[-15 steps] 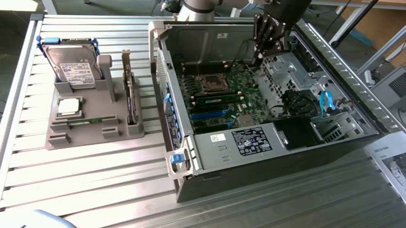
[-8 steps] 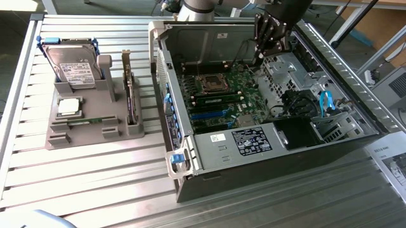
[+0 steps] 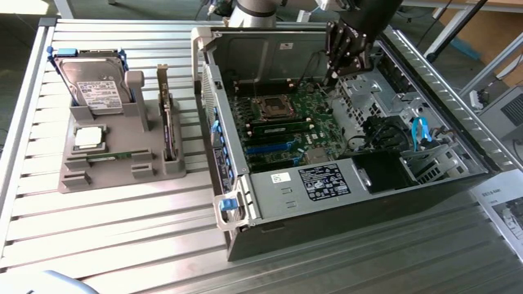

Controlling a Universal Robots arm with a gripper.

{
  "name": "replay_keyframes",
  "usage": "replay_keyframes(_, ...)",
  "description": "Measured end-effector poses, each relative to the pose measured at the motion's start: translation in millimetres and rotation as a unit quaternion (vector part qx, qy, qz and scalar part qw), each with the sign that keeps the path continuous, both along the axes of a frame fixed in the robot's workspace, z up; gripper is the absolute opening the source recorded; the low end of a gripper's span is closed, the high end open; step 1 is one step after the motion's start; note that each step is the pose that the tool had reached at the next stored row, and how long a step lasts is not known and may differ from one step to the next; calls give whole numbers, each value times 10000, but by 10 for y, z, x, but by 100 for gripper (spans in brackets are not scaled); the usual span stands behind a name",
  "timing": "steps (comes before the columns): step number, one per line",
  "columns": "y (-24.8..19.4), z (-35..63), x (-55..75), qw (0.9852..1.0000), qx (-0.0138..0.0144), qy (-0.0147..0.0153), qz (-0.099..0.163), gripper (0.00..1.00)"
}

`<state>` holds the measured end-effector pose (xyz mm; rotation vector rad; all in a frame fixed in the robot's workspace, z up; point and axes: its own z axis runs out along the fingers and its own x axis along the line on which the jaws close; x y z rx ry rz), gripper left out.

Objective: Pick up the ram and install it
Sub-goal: 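Press down the ram until it locks into place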

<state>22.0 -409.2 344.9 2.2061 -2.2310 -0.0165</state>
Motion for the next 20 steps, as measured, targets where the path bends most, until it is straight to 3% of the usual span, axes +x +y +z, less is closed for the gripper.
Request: replay_keyframes(20, 0, -373, 0, 10000, -1, -1, 0, 10)
